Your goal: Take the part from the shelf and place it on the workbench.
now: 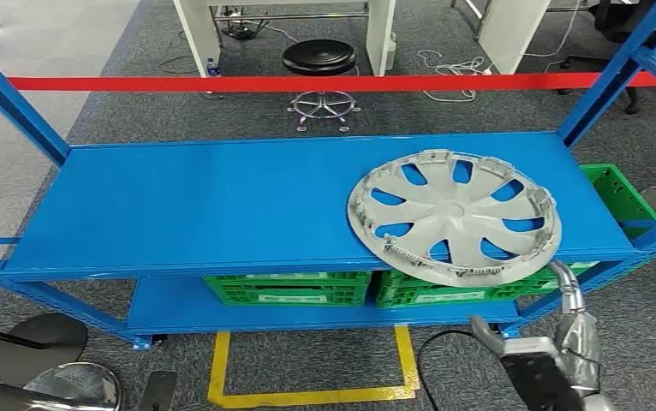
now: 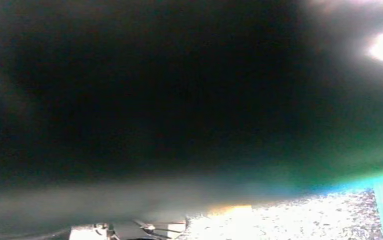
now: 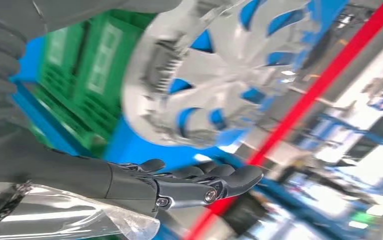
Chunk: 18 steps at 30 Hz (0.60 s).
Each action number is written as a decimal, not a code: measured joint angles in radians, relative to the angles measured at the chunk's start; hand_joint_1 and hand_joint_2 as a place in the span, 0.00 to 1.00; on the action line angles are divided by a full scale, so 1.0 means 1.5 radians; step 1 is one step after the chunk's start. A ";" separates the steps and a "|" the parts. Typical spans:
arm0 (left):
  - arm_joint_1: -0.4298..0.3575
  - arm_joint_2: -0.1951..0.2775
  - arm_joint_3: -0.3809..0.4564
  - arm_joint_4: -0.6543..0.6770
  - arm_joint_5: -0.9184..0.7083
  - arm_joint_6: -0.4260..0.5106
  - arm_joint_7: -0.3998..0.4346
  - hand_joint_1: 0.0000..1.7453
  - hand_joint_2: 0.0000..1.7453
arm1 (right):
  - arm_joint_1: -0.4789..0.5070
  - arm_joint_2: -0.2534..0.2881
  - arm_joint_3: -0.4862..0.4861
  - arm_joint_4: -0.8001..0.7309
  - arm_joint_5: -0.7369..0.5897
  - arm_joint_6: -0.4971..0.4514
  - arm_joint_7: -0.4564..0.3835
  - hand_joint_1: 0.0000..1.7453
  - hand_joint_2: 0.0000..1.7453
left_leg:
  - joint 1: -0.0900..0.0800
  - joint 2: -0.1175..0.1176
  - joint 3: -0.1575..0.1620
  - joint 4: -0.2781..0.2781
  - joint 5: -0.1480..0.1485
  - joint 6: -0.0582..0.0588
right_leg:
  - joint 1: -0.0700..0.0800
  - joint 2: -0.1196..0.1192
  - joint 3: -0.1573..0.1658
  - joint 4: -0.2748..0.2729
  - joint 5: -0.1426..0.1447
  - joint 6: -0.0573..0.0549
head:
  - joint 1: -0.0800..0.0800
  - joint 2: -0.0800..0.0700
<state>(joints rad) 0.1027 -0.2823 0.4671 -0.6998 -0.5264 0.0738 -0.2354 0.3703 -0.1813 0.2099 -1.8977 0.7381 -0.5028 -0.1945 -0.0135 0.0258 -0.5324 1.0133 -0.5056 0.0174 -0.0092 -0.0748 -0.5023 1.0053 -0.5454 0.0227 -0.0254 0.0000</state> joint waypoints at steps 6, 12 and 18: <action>-0.005 0.003 -0.015 0.009 0.004 0.004 -0.001 0.00 0.00 | -0.007 -0.043 0.063 -0.007 0.081 -0.042 0.030 0.00 1.00 | 0.000 0.000 0.000 0.000 0.000 0.000 | 0.000 0.000 0.000 0.000 0.000 0.000 | 0.000 0.000; -0.015 0.011 -0.045 0.025 0.012 0.021 -0.020 0.00 0.00 | -0.035 -0.094 0.131 0.011 0.235 -0.099 0.094 0.00 1.00 | 0.000 0.000 0.000 0.000 0.000 0.000 | 0.000 0.000 0.000 0.000 0.000 0.000 | 0.000 0.000; -0.021 0.018 -0.068 0.036 0.018 0.028 -0.050 0.00 0.00 | -0.055 -0.130 0.164 0.034 0.308 -0.107 0.132 0.00 1.00 | 0.000 0.000 0.000 0.000 0.000 0.000 | 0.000 0.000 0.000 0.000 0.000 0.000 | 0.000 0.000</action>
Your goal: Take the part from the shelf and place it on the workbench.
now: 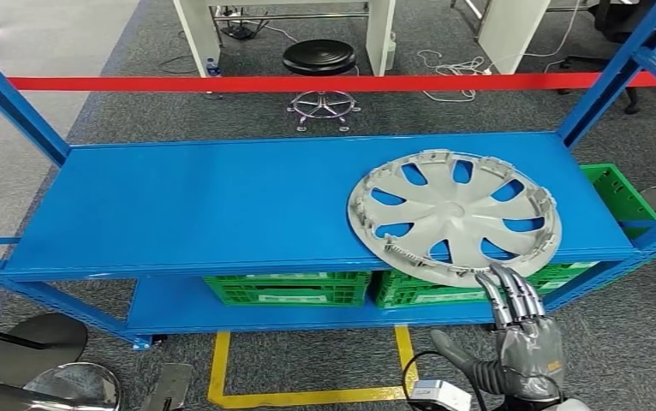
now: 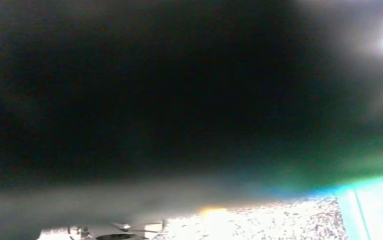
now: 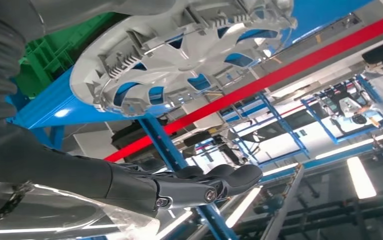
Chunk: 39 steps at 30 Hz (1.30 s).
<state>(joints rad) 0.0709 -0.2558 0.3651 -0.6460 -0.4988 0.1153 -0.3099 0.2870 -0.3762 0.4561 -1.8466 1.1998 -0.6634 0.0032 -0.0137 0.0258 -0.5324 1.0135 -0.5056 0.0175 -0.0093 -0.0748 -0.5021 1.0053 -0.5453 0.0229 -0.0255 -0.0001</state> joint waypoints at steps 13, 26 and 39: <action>-0.012 0.016 -0.059 0.025 -0.001 0.049 -0.011 0.00 0.00 | -0.058 -0.041 0.048 0.050 0.121 0.007 0.064 0.00 1.00 | 0.000 0.000 0.000 0.000 0.000 0.000 | 0.000 0.000 0.000 0.000 0.000 0.000 | 0.000 0.000; 0.048 0.054 -0.065 0.068 0.009 0.084 -0.006 0.00 0.00 | -0.057 -0.070 0.064 0.042 0.158 0.030 0.121 0.00 1.00 | 0.000 0.000 0.000 0.000 -0.001 0.001 | 0.000 0.000 0.000 0.000 -0.001 0.001 | 0.000 0.000; 0.056 0.049 -0.046 0.067 -0.020 0.064 0.040 0.00 0.00 | -0.082 -0.076 0.070 0.044 0.161 0.082 0.099 0.00 1.00 | 0.000 0.000 0.000 0.000 0.000 0.001 | 0.000 0.000 0.000 0.000 0.000 0.001 | 0.000 0.000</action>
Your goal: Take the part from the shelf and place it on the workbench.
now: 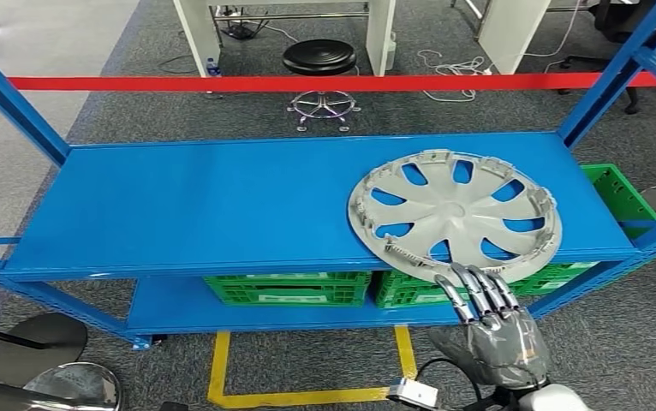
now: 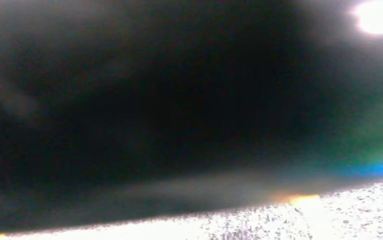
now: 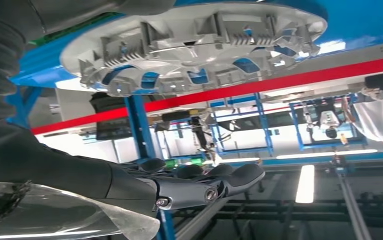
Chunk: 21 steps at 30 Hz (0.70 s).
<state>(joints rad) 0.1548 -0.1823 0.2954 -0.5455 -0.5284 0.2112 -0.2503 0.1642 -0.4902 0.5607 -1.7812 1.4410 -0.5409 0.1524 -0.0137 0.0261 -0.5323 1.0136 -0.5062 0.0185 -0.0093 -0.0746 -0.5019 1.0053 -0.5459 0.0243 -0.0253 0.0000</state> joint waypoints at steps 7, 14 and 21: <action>-0.001 -0.002 0.010 0.000 -0.003 -0.002 0.000 0.00 0.00 | -0.017 0.000 0.000 0.007 0.000 0.008 -0.007 0.00 1.00 | 0.000 0.000 0.000 0.000 0.000 0.000 | 0.000 0.000 0.000 0.000 0.000 0.000 | 0.000 0.000; -0.002 -0.003 0.013 0.000 -0.003 -0.003 -0.001 0.00 0.00 | -0.022 0.000 0.000 0.012 0.000 0.008 -0.008 0.00 1.00 | 0.000 0.000 0.000 0.000 0.000 0.000 | 0.000 0.000 0.000 0.000 0.000 0.000 | 0.000 0.000; -0.005 -0.005 0.016 0.000 -0.010 -0.011 -0.007 0.00 0.00 | -0.047 0.001 0.004 0.027 0.004 0.032 -0.029 0.00 1.00 | 0.000 0.000 0.000 0.000 0.000 0.000 | 0.000 0.000 0.000 0.000 0.000 0.000 | 0.000 0.000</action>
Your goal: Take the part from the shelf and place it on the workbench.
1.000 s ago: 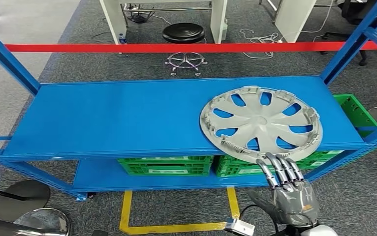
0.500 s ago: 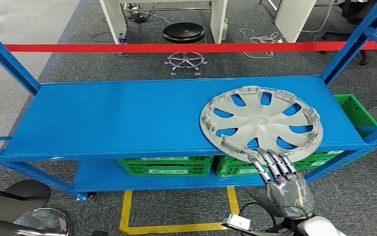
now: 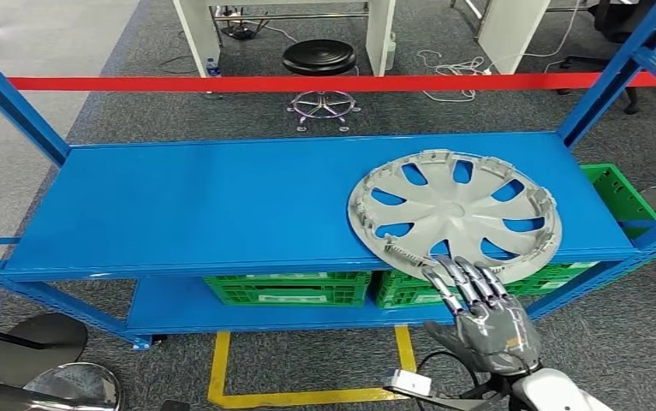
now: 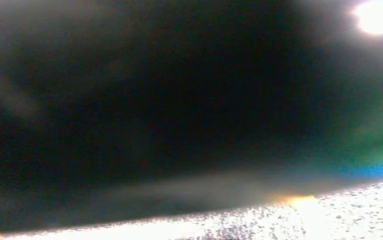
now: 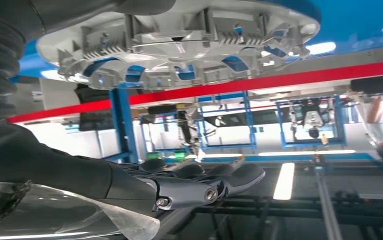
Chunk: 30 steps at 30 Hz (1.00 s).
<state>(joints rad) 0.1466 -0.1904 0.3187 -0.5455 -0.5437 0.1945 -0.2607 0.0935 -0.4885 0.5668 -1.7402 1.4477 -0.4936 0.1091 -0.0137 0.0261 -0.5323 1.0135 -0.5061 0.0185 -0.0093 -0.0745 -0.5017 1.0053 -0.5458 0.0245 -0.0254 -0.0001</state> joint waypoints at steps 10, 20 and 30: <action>-0.013 -0.001 0.000 0.000 -0.013 -0.025 -0.003 0.00 0.00 | -0.066 0.029 0.013 0.075 0.000 0.065 -0.007 0.00 1.00 | 0.000 0.000 0.000 0.000 0.000 0.000 | 0.000 0.000 0.000 0.000 0.000 0.000 | 0.000 0.000; -0.018 -0.001 0.000 0.000 -0.033 -0.046 0.000 0.00 0.00 | -0.099 0.065 0.019 0.149 0.006 0.085 0.011 0.00 1.00 | 0.000 0.000 0.000 0.000 0.000 0.000 | 0.000 0.000 0.000 0.000 0.000 0.000 | 0.000 0.000; -0.017 0.000 0.005 -0.004 -0.051 -0.058 0.004 0.00 0.00 | -0.096 0.079 -0.003 0.170 0.011 0.101 0.013 0.00 1.00 | 0.000 0.000 0.000 0.000 0.000 0.000 | 0.000 0.000 0.000 0.000 0.000 0.000 | 0.000 0.000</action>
<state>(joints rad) 0.1208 -0.1911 0.3268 -0.5514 -0.6201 0.1068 -0.2542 -0.0505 -0.3705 0.5622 -1.4852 1.4644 -0.3419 0.1293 -0.0137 0.0261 -0.5323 1.0136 -0.5057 0.0184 -0.0093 -0.0748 -0.5018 1.0055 -0.5457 0.0246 -0.0254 0.0000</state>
